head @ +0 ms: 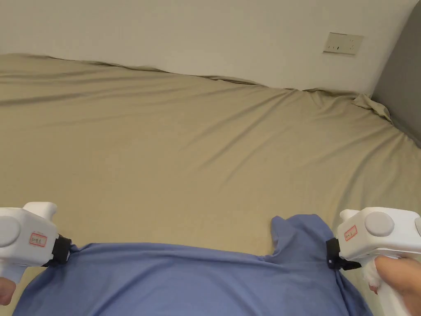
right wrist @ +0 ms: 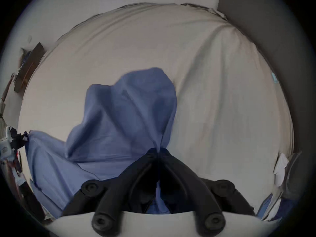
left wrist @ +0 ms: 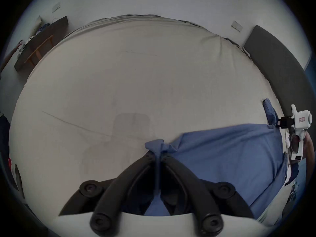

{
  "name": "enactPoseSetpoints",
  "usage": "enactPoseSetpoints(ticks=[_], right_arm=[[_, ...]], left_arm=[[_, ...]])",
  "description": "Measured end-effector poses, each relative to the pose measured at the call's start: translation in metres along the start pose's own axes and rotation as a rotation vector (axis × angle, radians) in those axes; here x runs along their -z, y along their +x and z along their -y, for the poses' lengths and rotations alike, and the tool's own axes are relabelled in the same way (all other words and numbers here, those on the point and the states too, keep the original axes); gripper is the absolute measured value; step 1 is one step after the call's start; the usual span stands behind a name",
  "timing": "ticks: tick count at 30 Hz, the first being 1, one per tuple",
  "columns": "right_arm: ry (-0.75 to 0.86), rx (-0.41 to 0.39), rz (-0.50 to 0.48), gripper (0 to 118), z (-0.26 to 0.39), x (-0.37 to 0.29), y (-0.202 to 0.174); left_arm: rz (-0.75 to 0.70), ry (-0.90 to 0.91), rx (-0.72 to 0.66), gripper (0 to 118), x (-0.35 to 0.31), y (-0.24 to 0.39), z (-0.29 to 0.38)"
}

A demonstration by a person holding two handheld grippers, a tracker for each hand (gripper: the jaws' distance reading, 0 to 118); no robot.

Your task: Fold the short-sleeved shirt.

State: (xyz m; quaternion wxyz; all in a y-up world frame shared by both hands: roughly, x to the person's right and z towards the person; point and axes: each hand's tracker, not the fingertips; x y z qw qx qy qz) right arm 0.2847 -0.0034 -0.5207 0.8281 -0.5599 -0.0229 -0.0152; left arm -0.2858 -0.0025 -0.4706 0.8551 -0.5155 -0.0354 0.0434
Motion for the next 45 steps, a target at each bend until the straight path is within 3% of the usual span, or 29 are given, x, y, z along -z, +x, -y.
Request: enactPoseSetpoints(ticks=[2, 11, 14, 20, 22, 29, 38, 40, 41, 42, 43, 44, 45], right_arm=[[0.042, 0.013, -0.028, 4, 0.002, -0.017, 0.002], [0.248, -0.092, -0.183, 4, 0.041, -0.149, 0.017], [0.307, -0.128, -0.189, 4, 0.077, -0.195, 0.018], [0.362, -0.097, -0.204, 4, 0.169, -0.243, 0.034], [0.357, -0.090, -0.215, 4, 0.204, -0.247, 0.039], [0.220, 0.045, -0.205, 4, 0.310, -0.210, 0.060], [0.160, 0.130, -0.167, 4, 0.346, -0.153, 0.070], [0.155, 0.134, -0.193, 6, 0.342, -0.154, 0.070], [0.148, 0.141, -0.205, 29, 0.341, -0.158, 0.070], [0.149, 0.140, -0.198, 58, 0.340, -0.165, 0.067], [0.150, 0.134, -0.173, 88, 0.339, -0.173, 0.064], [0.162, 0.117, -0.139, 99, 0.338, -0.184, 0.061], [0.215, 0.085, -0.133, 98, 0.337, -0.198, 0.055]], left_arm=[[0.016, 0.030, -0.019, 3, -0.009, -0.003, 0.000], [0.082, 0.198, 0.065, 2, -0.111, -0.015, 0.018], [0.092, 0.249, 0.083, 2, -0.148, -0.019, 0.042], [0.094, 0.302, 0.081, 2, -0.204, -0.032, 0.114], [0.107, 0.304, 0.057, 2, -0.211, -0.037, 0.144], [0.143, 0.160, 0.026, 2, -0.192, -0.045, 0.245], [0.165, 0.095, -0.120, 3, -0.134, -0.058, 0.286], [0.182, 0.090, -0.164, 12, -0.136, -0.060, 0.283], [0.170, 0.082, -0.184, 43, -0.142, -0.059, 0.282], [0.129, 0.066, -0.201, 76, -0.149, -0.058, 0.281], [0.100, 0.049, -0.210, 97, -0.156, -0.056, 0.279], [0.085, 0.045, -0.211, 99, -0.167, -0.054, 0.279], [0.120, 0.106, -0.207, 99, -0.182, -0.051, 0.278]])
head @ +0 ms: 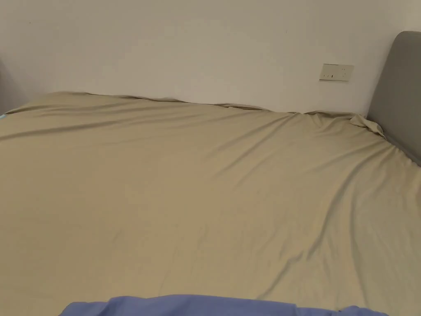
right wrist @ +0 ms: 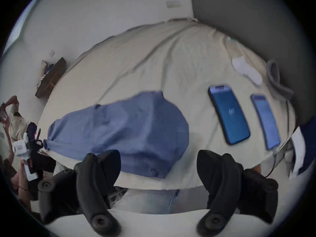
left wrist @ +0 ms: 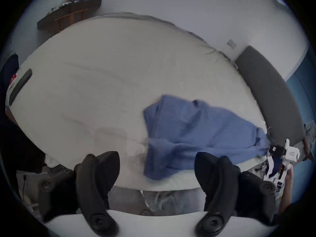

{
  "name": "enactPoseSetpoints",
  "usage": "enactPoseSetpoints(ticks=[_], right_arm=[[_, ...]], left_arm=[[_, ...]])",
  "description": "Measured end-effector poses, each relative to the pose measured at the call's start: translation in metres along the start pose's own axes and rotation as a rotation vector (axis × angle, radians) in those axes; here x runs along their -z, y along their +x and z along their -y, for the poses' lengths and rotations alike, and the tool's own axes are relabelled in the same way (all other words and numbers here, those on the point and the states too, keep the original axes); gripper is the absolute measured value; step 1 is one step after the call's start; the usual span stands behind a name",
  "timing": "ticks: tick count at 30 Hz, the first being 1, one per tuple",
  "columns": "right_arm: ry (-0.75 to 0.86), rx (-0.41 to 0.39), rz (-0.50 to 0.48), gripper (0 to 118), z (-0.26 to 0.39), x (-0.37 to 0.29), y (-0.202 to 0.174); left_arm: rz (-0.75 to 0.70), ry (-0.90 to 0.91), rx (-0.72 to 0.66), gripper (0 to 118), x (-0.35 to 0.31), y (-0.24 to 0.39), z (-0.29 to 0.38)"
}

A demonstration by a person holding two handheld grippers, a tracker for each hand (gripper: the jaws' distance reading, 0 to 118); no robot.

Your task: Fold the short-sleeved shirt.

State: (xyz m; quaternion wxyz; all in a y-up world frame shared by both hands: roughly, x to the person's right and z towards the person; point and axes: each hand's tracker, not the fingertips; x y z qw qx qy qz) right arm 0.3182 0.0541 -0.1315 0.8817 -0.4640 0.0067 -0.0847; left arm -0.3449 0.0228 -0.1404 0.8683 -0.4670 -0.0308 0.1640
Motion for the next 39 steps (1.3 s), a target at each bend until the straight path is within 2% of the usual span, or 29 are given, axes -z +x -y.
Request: enactPoseSetpoints(ticks=[2, 4, 5, 6, 7, 8, 9, 10, 11, 12, 14, 17, 20, 21, 22, 23, 24, 26, 30, 31, 32, 34, 35, 36, 37, 38, 39], right_arm=[[0.090, -0.043, -0.007, 98, -0.007, -0.017, -0.017], [0.144, -0.052, -0.004, 98, -0.015, -0.024, -0.036], [0.162, -0.060, 0.002, 96, -0.020, -0.024, -0.047], [0.180, -0.077, 0.022, 90, -0.024, -0.021, -0.059], [0.196, -0.103, 0.043, 74, -0.026, -0.018, -0.067], [0.209, -0.132, 0.056, 31, -0.028, -0.014, -0.076], [0.226, -0.162, 0.075, 31, -0.030, -0.008, -0.085], [0.230, -0.169, 0.090, 19, -0.032, -0.002, -0.091], [0.214, -0.147, 0.097, 5, -0.033, 0.010, -0.090], [0.206, -0.141, 0.072, 5, -0.034, 0.015, -0.092], [0.176, -0.143, 0.028, 5, -0.035, 0.024, -0.098], [0.177, -0.178, 0.033, 5, -0.033, 0.029, -0.105], [0.171, -0.193, 0.018, 5, -0.033, 0.027, -0.107], [0.172, -0.198, 0.015, 5, -0.034, 0.026, -0.106], [0.172, -0.205, 0.016, 5, -0.034, 0.026, -0.106], [0.171, -0.215, 0.019, 5, -0.035, 0.023, -0.107], [0.170, -0.224, 0.021, 5, -0.036, 0.022, -0.106], [0.168, -0.234, 0.021, 5, -0.036, 0.021, -0.105], [0.166, -0.240, 0.014, 5, -0.036, 0.020, -0.105], [0.164, -0.238, 0.012, 5, -0.036, 0.018, -0.107], [0.161, -0.234, 0.009, 5, -0.036, 0.018, -0.107], [0.160, -0.231, 0.004, 5, -0.035, 0.018, -0.107], [0.157, -0.231, 0.002, 5, -0.035, 0.018, -0.108], [0.152, -0.233, -0.003, 5, -0.035, 0.019, -0.108], [0.150, -0.232, -0.008, 5, -0.035, 0.020, -0.108], [0.148, -0.230, -0.012, 5, -0.035, 0.020, -0.108], [0.146, -0.228, -0.012, 5, -0.034, 0.021, -0.108]], left_arm=[[0.020, 0.112, 0.031, 99, -0.020, 0.017, -0.004], [0.006, 0.221, 0.071, 99, -0.034, 0.040, -0.008], [0.006, 0.268, 0.086, 99, -0.037, 0.052, -0.011], [0.002, 0.299, 0.090, 98, -0.036, 0.064, -0.013], [0.008, 0.311, 0.093, 89, -0.035, 0.073, -0.014], [0.003, 0.311, 0.103, 49, -0.028, 0.082, -0.016], [-0.010, 0.309, 0.124, 49, -0.022, 0.092, -0.018], [-0.048, 0.287, 0.164, 33, -0.014, 0.101, -0.020], [-0.126, 0.260, 0.211, 2, -0.002, 0.113, -0.021], [-0.204, 0.272, 0.260, 0, 0.011, 0.113, -0.019], [-0.174, 0.258, 0.312, 0, 0.024, 0.119, -0.017], [-0.156, 0.244, 0.272, 0, 0.027, 0.109, -0.024], [-0.103, 0.217, 0.194, 2, 0.025, 0.070, -0.043], [-0.075, 0.188, 0.153, 19, 0.028, 0.051, -0.048], [-0.051, 0.167, 0.111, 51, 0.031, 0.033, -0.052], [0.001, 0.116, 0.059, 95, 0.037, 0.013, -0.055], [0.044, 0.056, 0.015, 104, 0.040, -0.005, -0.060], [0.158, -0.017, -0.057, 104, 0.052, -0.038, -0.059], [0.187, -0.168, -0.147, 106, 0.090, -0.066, -0.046], [0.210, -0.163, -0.160, 107, 0.096, -0.067, -0.041], [0.237, -0.025, -0.129, 107, 0.083, -0.059, -0.041], [0.411, -0.065, -0.254, 107, 0.090, -0.062, -0.042], [0.497, -0.090, -0.344, 102, 0.099, -0.062, -0.037], [0.532, -0.063, -0.343, 93, 0.094, -0.054, -0.036], [0.552, -0.090, -0.342, 73, 0.099, -0.049, -0.034], [0.499, -0.103, -0.319, 22, 0.104, -0.044, -0.030], [0.431, -0.110, -0.292, 22, 0.108, -0.040, -0.025]])
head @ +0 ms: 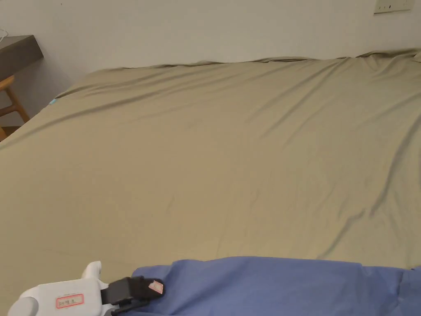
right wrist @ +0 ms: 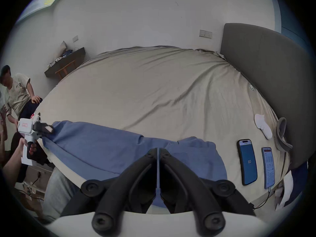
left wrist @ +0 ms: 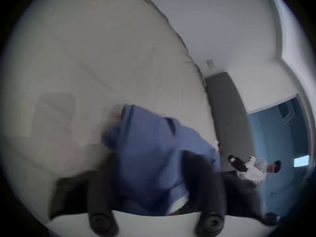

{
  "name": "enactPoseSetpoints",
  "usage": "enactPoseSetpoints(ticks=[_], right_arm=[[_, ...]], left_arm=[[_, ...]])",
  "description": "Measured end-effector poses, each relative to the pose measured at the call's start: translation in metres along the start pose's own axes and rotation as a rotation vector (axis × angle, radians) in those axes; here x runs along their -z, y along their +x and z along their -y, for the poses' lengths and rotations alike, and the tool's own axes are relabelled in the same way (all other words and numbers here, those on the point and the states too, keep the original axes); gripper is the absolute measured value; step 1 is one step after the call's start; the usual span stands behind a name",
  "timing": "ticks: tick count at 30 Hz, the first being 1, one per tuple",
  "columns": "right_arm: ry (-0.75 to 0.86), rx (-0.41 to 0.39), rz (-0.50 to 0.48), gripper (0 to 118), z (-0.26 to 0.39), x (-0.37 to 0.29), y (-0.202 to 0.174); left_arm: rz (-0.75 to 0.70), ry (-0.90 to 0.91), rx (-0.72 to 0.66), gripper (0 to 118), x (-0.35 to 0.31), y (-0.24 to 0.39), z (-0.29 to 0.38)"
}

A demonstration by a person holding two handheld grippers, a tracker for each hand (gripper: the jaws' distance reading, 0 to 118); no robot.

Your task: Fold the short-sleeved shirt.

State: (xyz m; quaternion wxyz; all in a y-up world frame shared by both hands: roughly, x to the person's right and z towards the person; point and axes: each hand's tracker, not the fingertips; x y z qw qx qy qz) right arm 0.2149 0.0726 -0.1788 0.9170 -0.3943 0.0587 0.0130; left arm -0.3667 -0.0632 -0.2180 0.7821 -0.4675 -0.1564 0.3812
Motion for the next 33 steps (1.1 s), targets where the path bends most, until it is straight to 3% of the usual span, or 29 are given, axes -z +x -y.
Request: enactPoseSetpoints(ticks=[1, 2, 4, 8, 13, 20, 25, 27, 28, 29, 33], right_arm=[[0.000, 0.000, 0.001, 5, 0.001, -0.001, 0.000], [0.002, 0.001, 0.002, 5, 0.003, -0.003, 0.002], [0.003, 0.006, -0.001, 5, 0.005, -0.007, 0.006], [0.013, 0.005, 0.025, 5, 0.006, -0.019, 0.016], [0.027, 0.002, 0.038, 5, 0.003, -0.026, 0.023], [0.039, 0.037, 0.018, 5, 0.008, -0.027, 0.031], [0.031, 0.049, 0.030, 5, 0.017, -0.030, 0.041], [0.031, 0.057, 0.040, 5, 0.019, -0.034, 0.047], [0.031, 0.059, 0.042, 5, 0.021, -0.036, 0.050], [0.032, 0.061, 0.045, 5, 0.022, -0.037, 0.052], [0.028, 0.069, 0.057, 5, 0.026, -0.040, 0.061]], left_arm=[[-0.048, 0.004, 0.007, 11, 0.004, 0.004, 0.003], [-0.081, 0.000, -0.013, 8, 0.006, 0.002, 0.006], [-0.005, 0.045, -0.073, 8, -0.003, 0.002, 0.006], [-0.076, 0.112, 0.068, 8, -0.026, 0.050, 0.001], [-0.118, 0.138, 0.297, 8, -0.027, 0.165, 0.009], [-0.057, 0.028, 0.366, 8, 0.056, 0.245, 0.034], [-0.107, -0.103, 0.415, 9, 0.140, 0.253, 0.058], [-0.151, -0.174, 0.371, 35, 0.168, 0.241, 0.063], [-0.166, -0.193, 0.327, 62, 0.177, 0.232, 0.064], [-0.173, -0.208, 0.287, 82, 0.182, 0.226, 0.066], [0.031, -0.166, 0.105, 83, 0.152, 0.216, 0.060]])
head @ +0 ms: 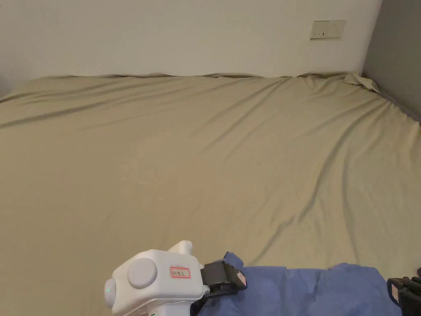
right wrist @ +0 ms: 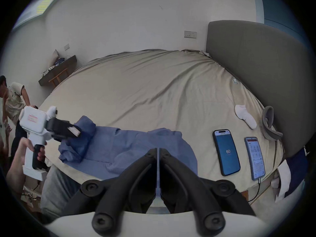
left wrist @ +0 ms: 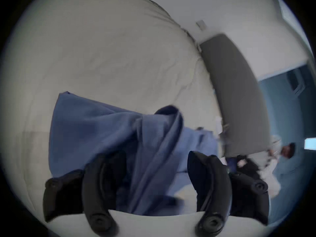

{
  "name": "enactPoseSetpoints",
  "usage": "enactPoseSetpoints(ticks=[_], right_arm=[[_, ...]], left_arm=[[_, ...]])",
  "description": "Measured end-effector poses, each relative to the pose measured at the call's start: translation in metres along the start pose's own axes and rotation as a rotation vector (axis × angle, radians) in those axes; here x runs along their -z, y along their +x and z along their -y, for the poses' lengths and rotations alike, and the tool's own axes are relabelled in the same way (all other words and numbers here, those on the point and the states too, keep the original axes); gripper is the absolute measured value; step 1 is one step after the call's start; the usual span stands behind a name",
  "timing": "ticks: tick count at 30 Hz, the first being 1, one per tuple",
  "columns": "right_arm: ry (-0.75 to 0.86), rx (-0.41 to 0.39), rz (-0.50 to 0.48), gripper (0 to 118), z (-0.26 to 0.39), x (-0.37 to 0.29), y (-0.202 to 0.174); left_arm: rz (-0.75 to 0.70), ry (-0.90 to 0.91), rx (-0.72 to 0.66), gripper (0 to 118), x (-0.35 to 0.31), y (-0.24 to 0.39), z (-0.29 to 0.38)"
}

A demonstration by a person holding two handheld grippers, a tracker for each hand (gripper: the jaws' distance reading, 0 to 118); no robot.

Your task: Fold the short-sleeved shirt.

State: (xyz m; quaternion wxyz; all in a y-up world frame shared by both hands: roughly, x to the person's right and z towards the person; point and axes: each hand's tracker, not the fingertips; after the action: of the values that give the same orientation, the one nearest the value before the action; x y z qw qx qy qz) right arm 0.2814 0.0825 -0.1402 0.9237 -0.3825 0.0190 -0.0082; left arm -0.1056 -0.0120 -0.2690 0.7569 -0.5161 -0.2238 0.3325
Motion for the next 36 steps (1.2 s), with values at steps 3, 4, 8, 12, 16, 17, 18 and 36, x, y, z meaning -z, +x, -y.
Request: enactPoseSetpoints(ticks=[3, 4, 8, 12, 16, 17, 18, 36], right_arm=[[-0.008, -0.006, 0.008, 5, 0.001, 0.002, 0.002], [-0.010, -0.008, 0.006, 5, 0.001, 0.002, 0.002], [-0.014, -0.028, -0.008, 5, 0.003, -0.001, -0.003], [0.002, -0.053, -0.018, 5, 0.003, -0.005, -0.009], [0.021, -0.067, -0.023, 5, 0.000, -0.012, -0.016], [0.024, -0.072, -0.023, 5, 0.000, -0.014, -0.018], [0.027, -0.078, -0.021, 5, -0.001, -0.015, -0.020], [-0.009, -0.106, -0.033, 5, 0.007, -0.016, -0.029]], left_arm=[[0.144, 0.089, 0.002, 83, -0.038, -0.008, -0.002], [0.166, 0.131, 0.004, 83, -0.049, -0.009, -0.002], [0.147, 0.235, -0.015, 77, -0.064, -0.046, 0.001], [0.016, 0.187, -0.054, 0, -0.033, -0.072, 0.015], [0.073, 0.063, 0.049, 0, 0.002, -0.053, 0.034], [0.063, 0.044, 0.102, 0, 0.013, -0.043, 0.039], [0.057, 0.018, 0.121, 0, 0.026, -0.034, 0.042], [0.179, 0.077, 0.089, 41, -0.021, -0.028, 0.024]])
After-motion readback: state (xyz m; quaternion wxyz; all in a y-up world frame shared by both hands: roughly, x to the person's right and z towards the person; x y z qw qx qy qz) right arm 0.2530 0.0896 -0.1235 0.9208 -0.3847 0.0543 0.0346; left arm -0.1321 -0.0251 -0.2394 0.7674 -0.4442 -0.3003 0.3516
